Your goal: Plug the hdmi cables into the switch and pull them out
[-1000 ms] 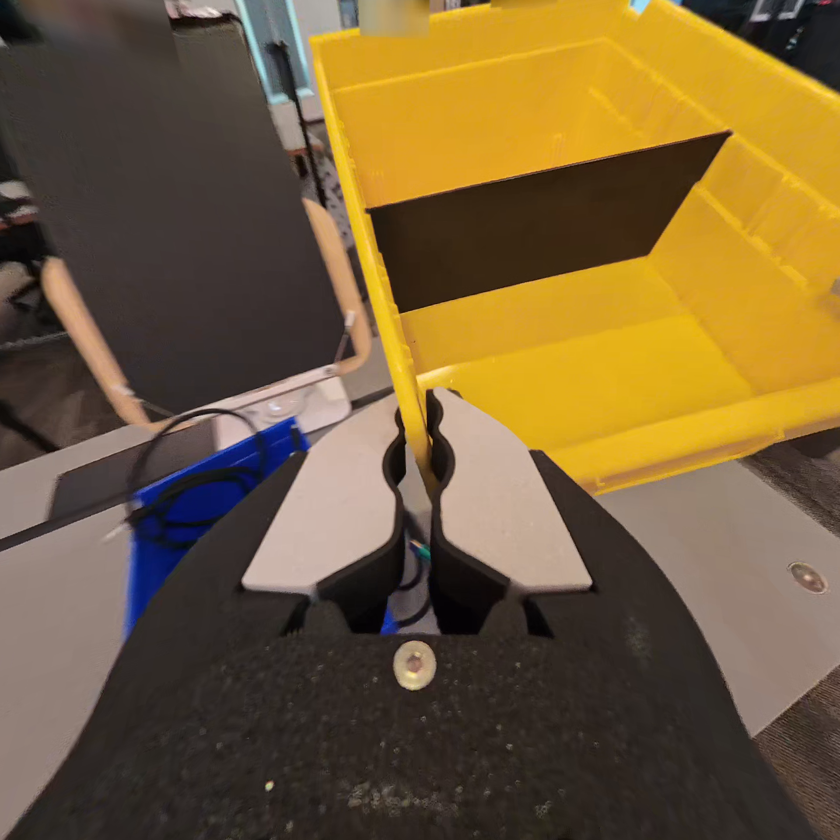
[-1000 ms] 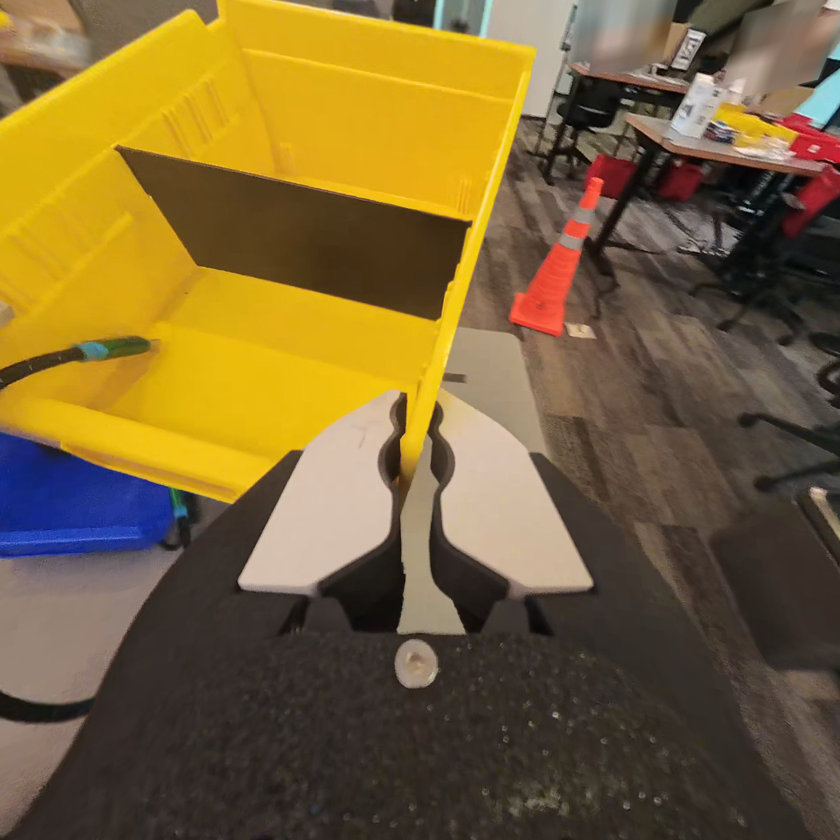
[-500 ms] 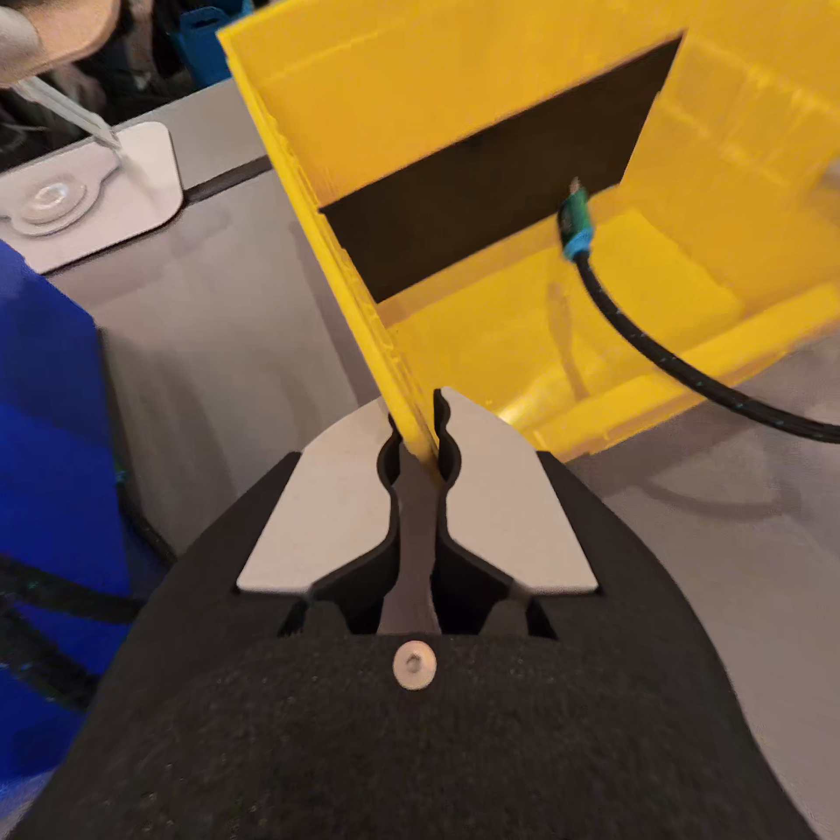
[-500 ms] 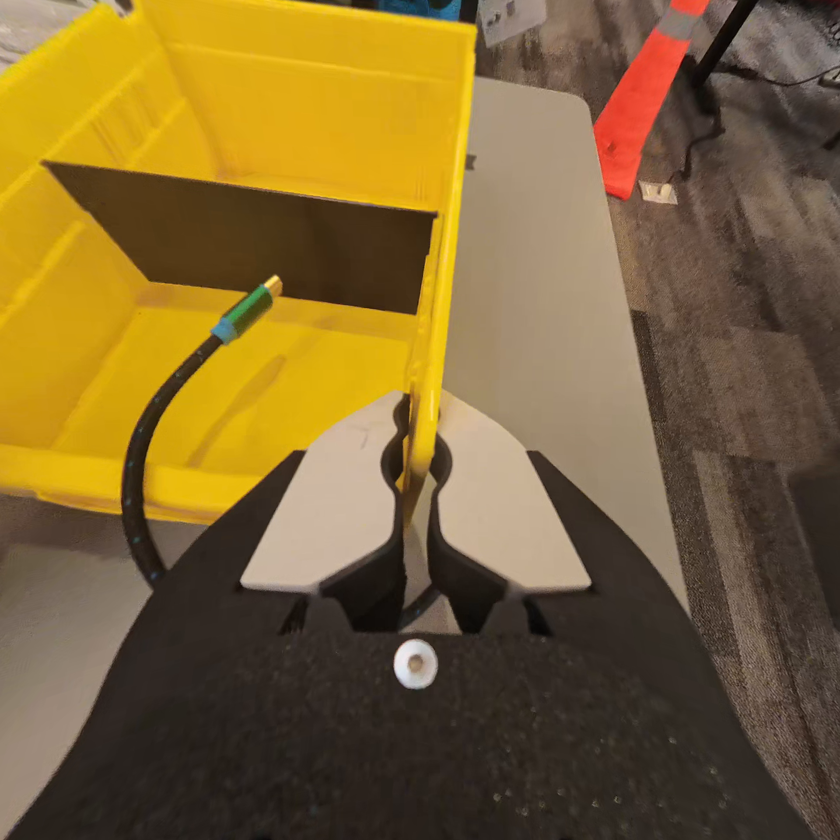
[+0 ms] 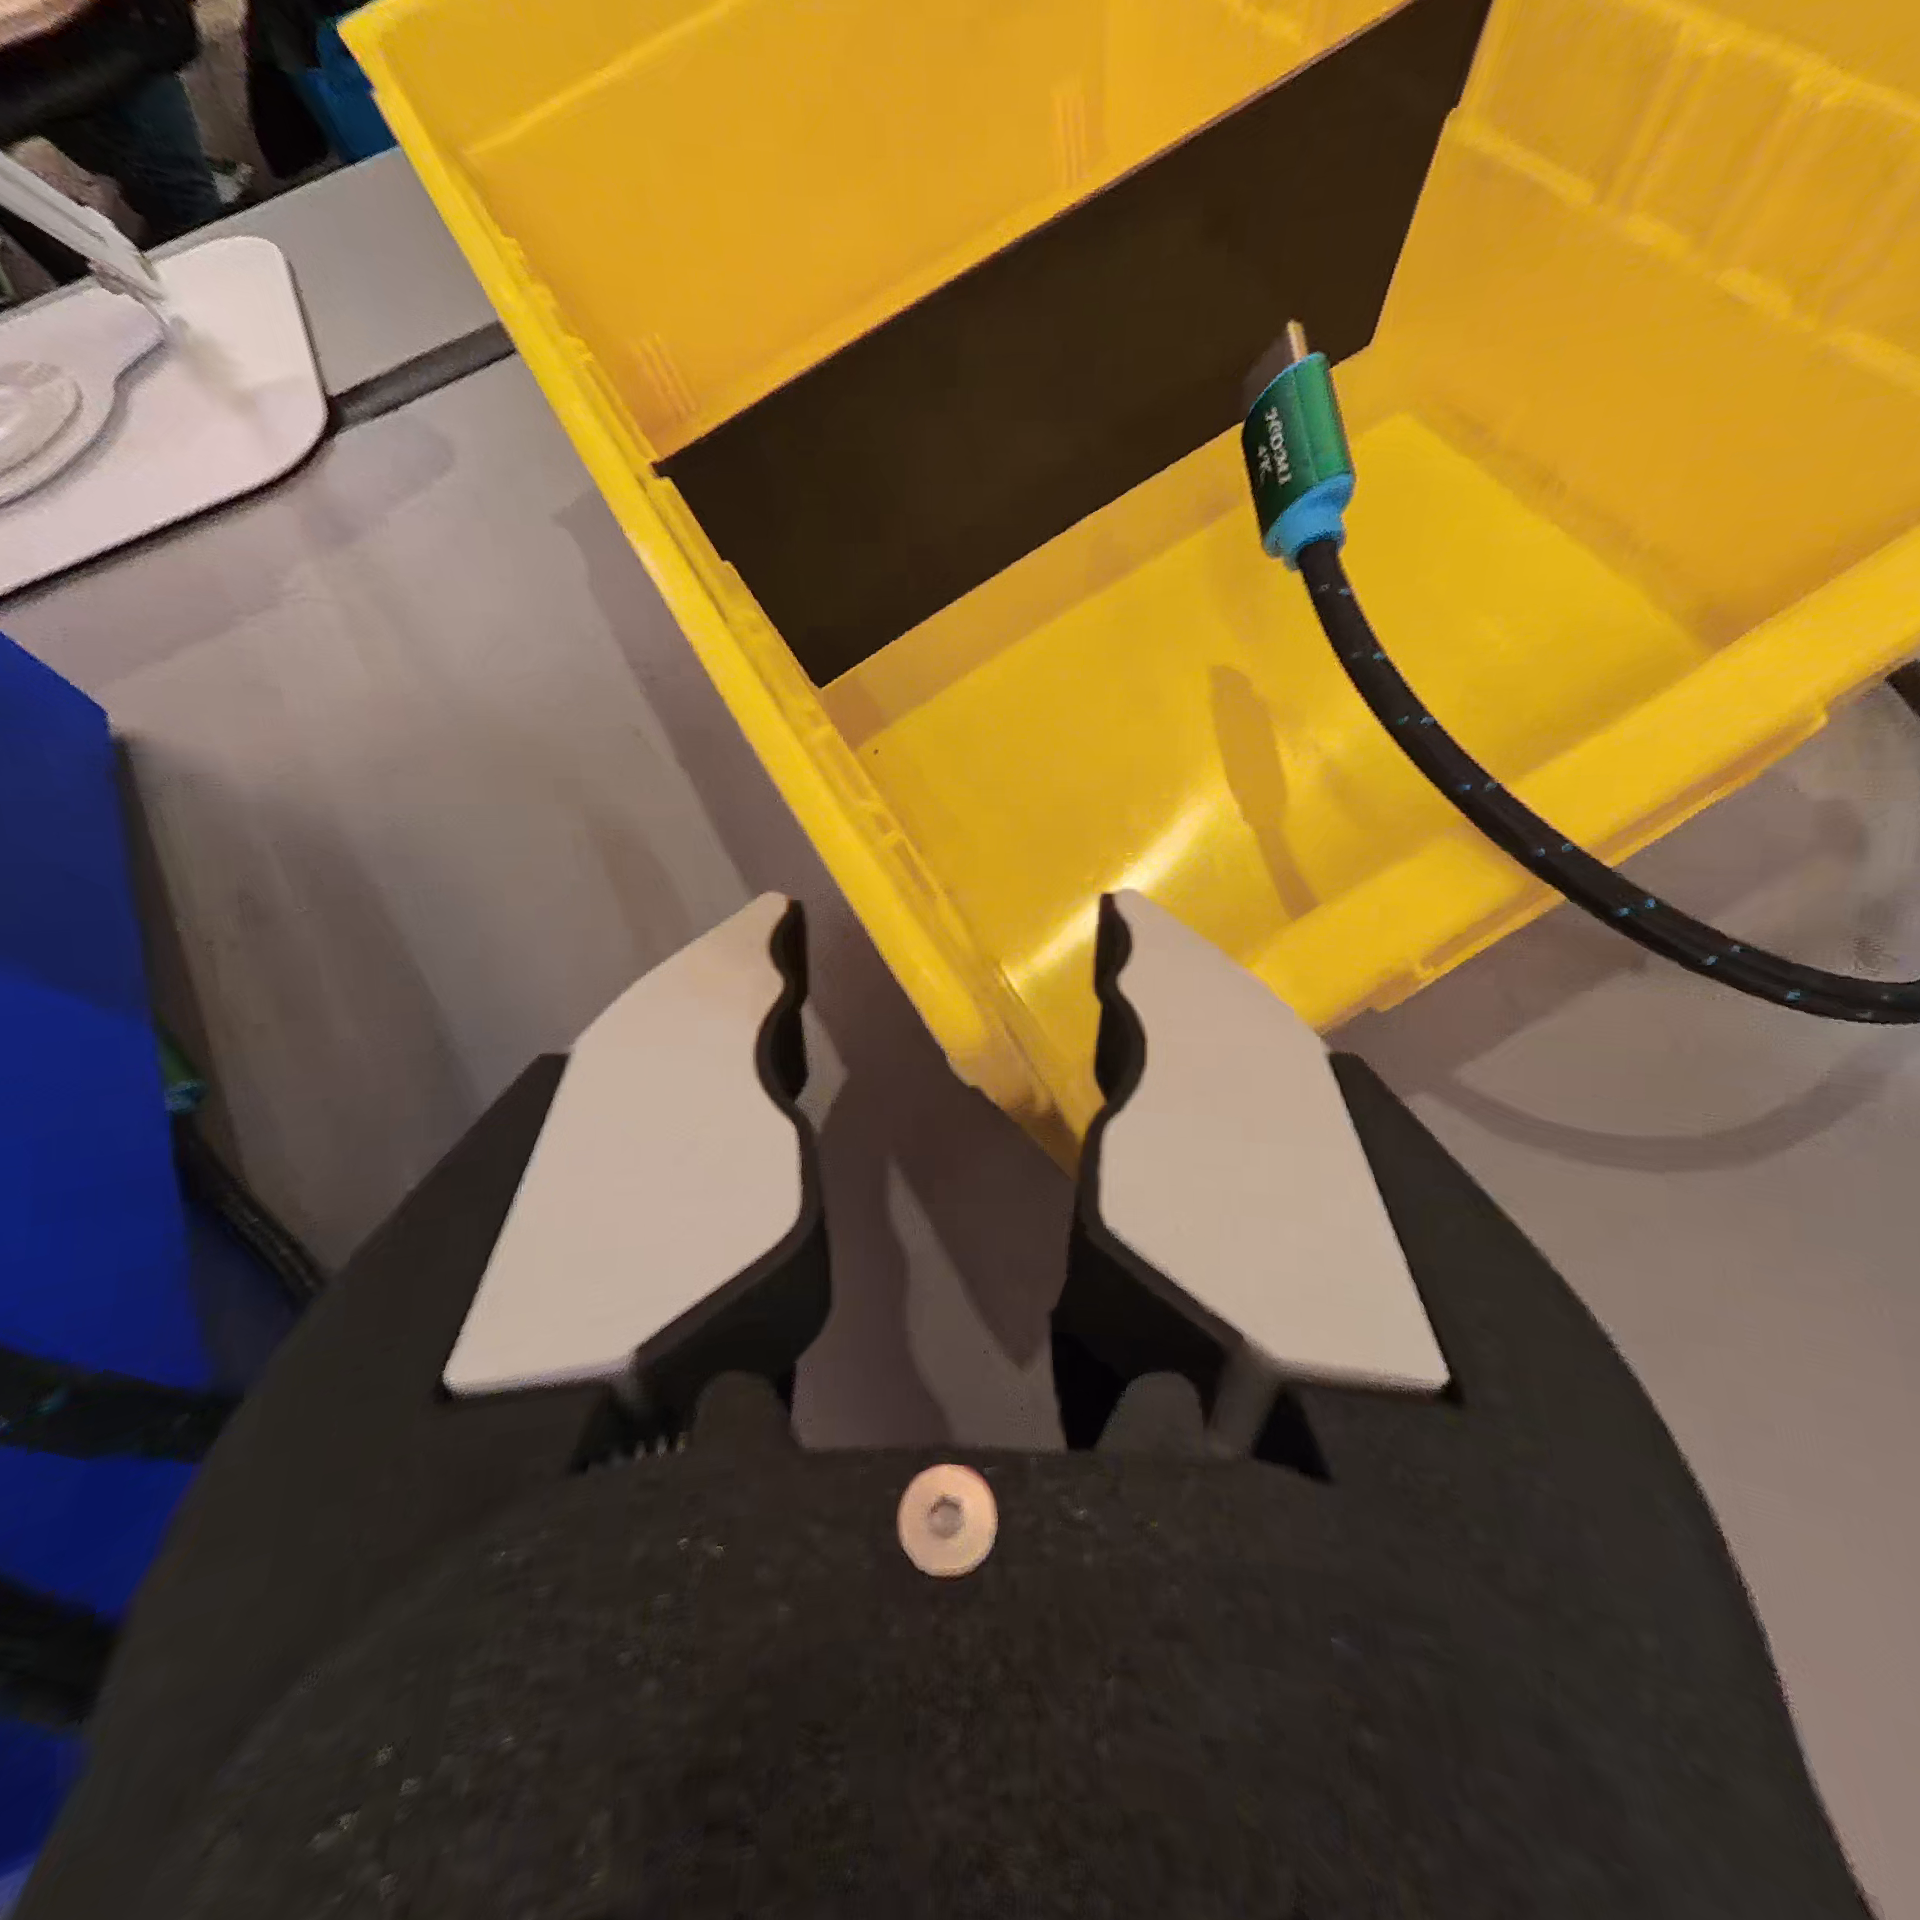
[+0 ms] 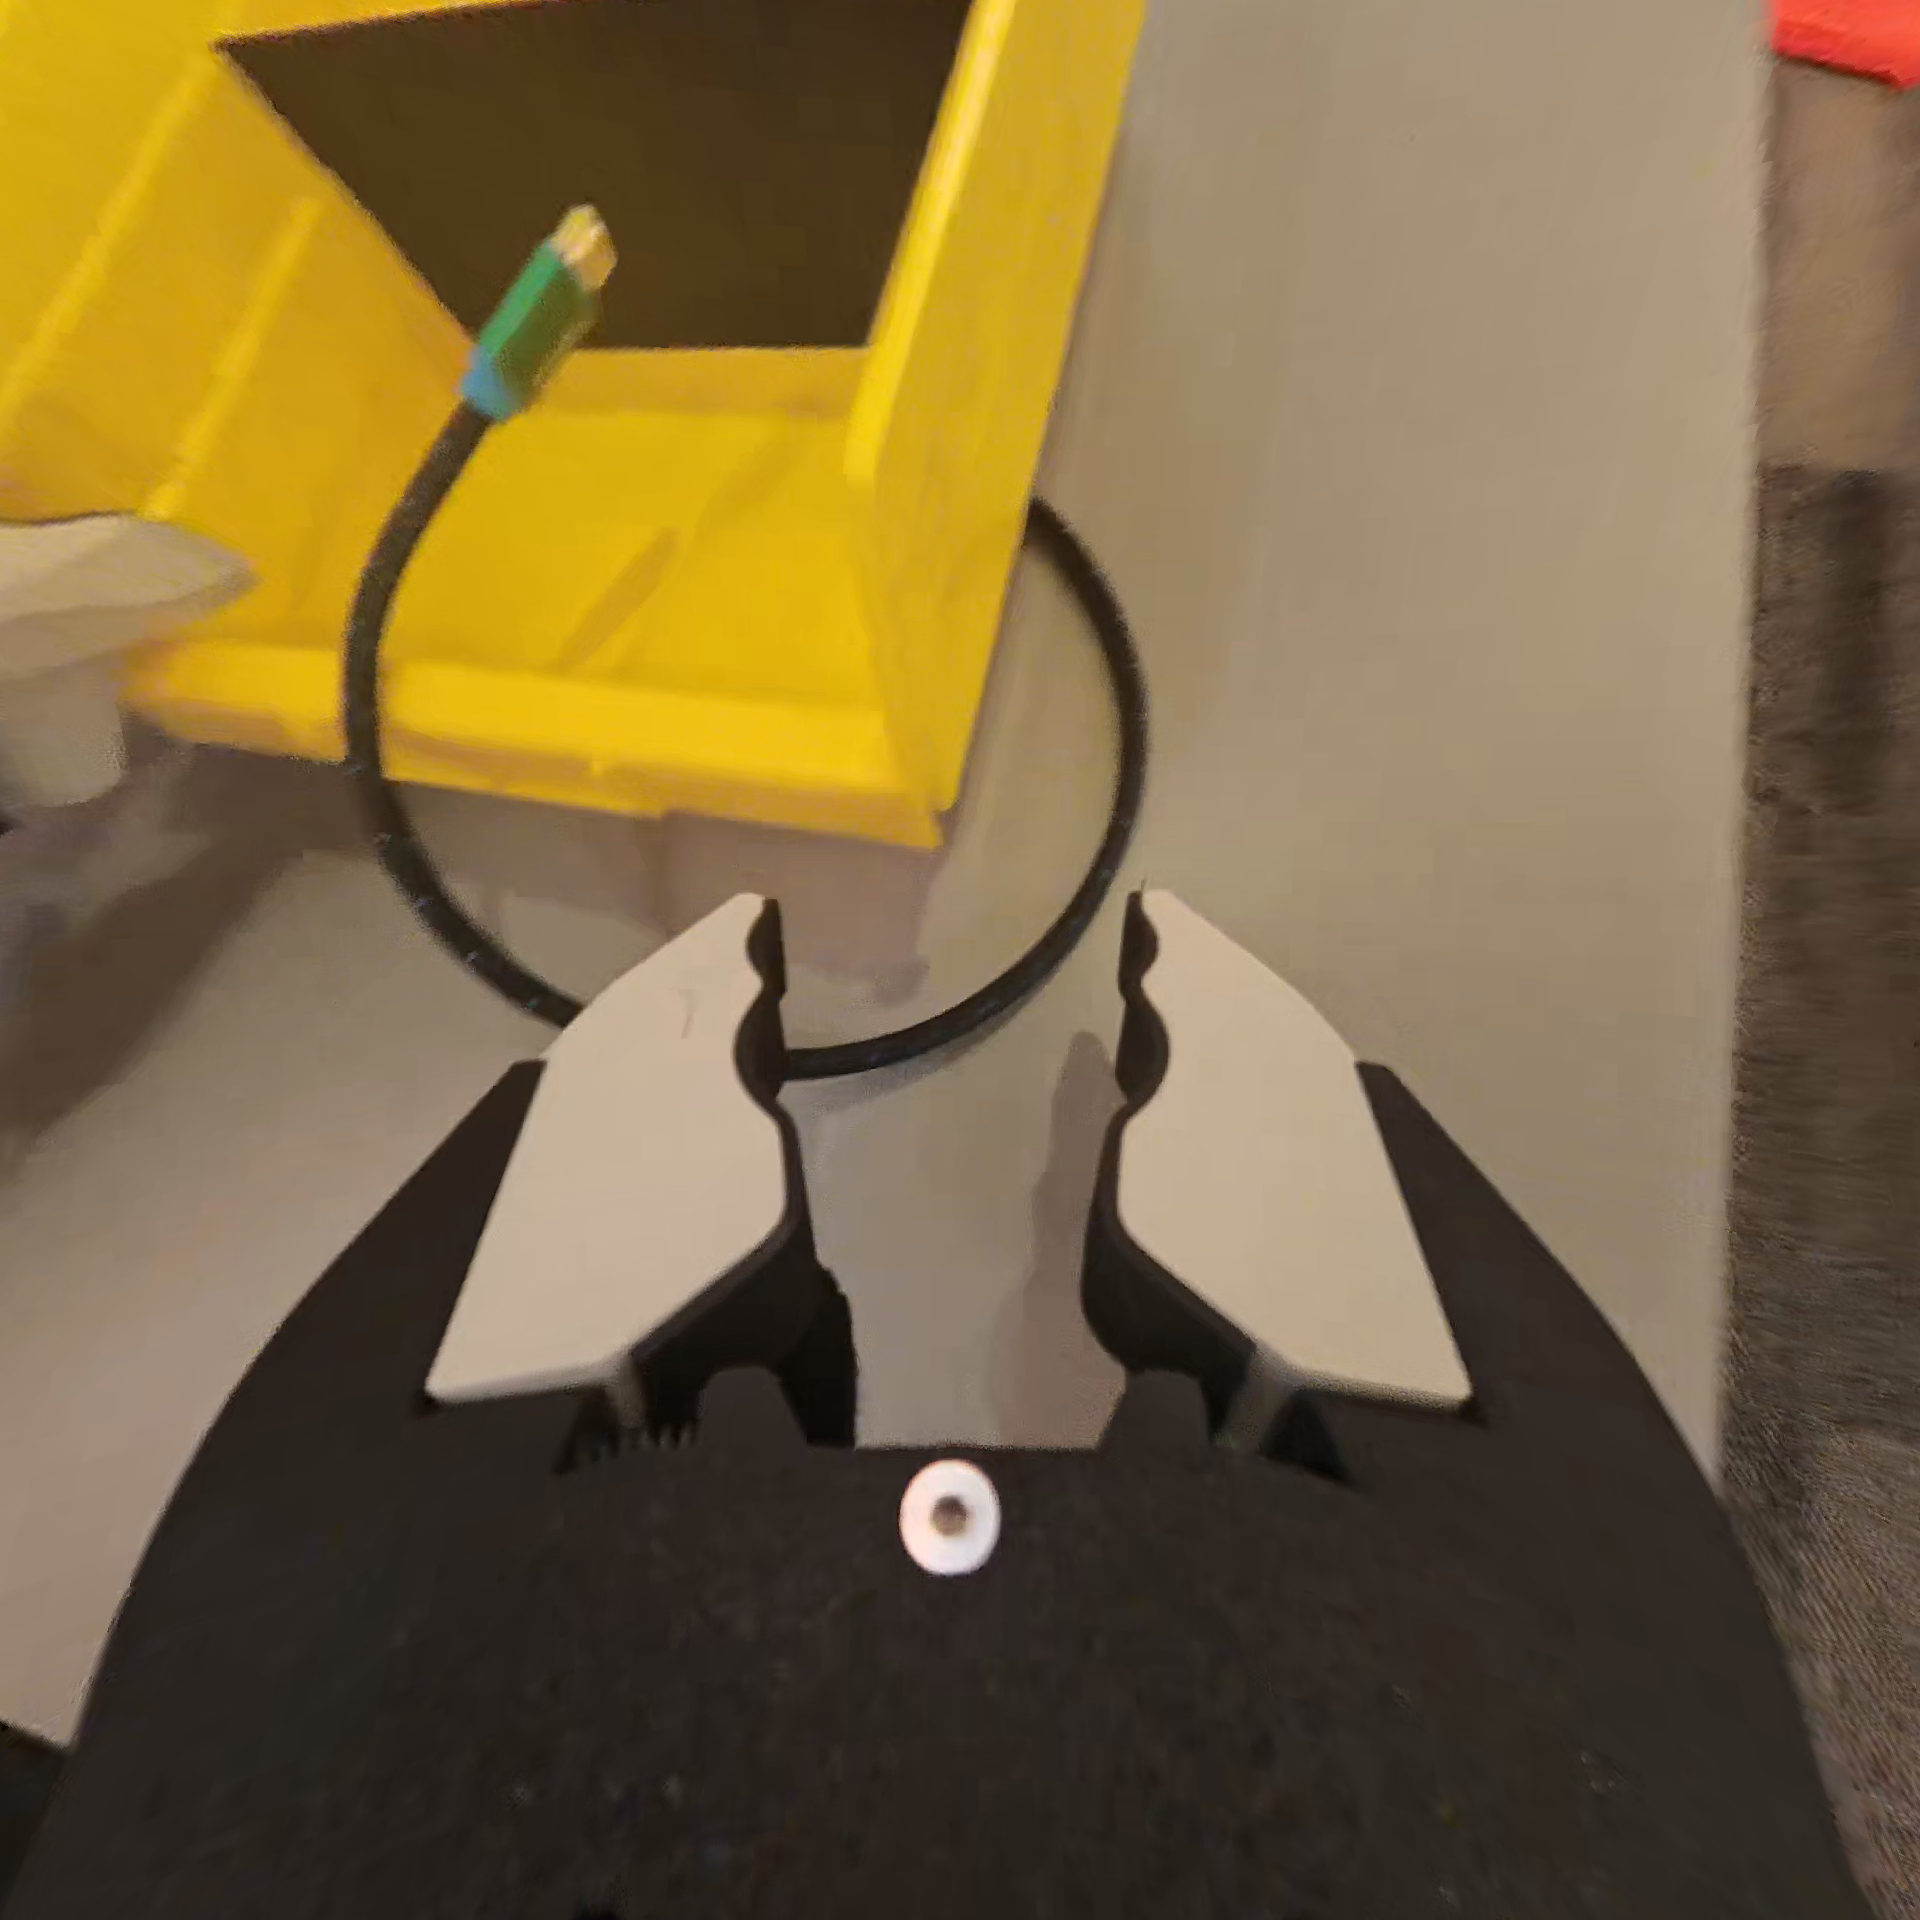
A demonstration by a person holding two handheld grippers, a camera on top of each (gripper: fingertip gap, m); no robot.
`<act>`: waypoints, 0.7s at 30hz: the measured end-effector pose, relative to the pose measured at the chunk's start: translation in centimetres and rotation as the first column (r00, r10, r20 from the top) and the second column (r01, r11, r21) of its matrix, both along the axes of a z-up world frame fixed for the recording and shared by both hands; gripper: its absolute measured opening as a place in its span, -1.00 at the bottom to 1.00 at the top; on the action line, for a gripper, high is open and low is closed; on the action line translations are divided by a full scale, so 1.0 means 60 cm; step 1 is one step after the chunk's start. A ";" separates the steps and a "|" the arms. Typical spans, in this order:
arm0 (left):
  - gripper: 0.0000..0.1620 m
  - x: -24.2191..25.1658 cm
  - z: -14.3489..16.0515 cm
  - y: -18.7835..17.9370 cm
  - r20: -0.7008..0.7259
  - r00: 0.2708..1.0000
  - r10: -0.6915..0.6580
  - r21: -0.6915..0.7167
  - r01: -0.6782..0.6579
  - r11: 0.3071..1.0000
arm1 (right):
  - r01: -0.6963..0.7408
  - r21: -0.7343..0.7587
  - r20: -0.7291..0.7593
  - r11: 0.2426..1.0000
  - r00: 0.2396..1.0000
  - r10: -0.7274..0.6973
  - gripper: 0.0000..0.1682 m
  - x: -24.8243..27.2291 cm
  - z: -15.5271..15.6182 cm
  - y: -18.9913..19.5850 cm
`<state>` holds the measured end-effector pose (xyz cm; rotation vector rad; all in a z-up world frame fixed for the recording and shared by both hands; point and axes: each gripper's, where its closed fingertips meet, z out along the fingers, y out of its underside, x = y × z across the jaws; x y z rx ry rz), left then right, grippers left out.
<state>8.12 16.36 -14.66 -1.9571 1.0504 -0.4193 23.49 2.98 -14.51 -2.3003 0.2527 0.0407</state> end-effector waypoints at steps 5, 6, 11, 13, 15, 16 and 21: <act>-0.75 0.002 0.000 -0.002 0.029 0.999 0.027 -0.088 -0.025 0.996 | -0.267 -0.117 0.256 0.957 0.923 0.289 -0.11 -0.088 -0.045 -0.018; -0.79 0.000 0.000 0.001 0.021 0.999 0.033 -0.095 -0.031 0.995 | -0.304 -0.158 0.302 0.940 0.891 0.339 0.02 -0.100 -0.055 -0.025; -0.84 -0.010 -0.001 0.015 -0.034 0.998 0.054 -0.089 -0.057 0.994 | -0.155 -0.230 0.601 0.961 0.754 0.266 -0.79 -0.041 -0.063 -0.010; -0.87 -0.020 -0.001 0.023 -0.036 0.996 0.078 -0.098 -0.082 0.992 | -0.099 -0.262 0.693 0.960 0.673 0.258 -0.84 -0.016 -0.054 -0.013; -0.92 -0.031 -0.001 0.034 -0.019 0.994 0.107 -0.121 -0.108 0.987 | -0.050 -0.239 0.746 0.970 0.630 0.216 -0.90 0.002 -0.021 -0.025; -0.93 -0.035 -0.001 0.037 0.000 0.993 0.117 -0.141 -0.116 0.983 | -0.030 -0.217 0.766 0.976 0.615 0.189 -0.91 0.009 0.003 -0.035; -0.95 -0.041 0.002 0.042 0.050 0.983 0.174 -0.167 -0.164 0.972 | 0.108 -0.164 0.871 0.980 0.482 0.093 -0.91 0.050 0.137 -0.103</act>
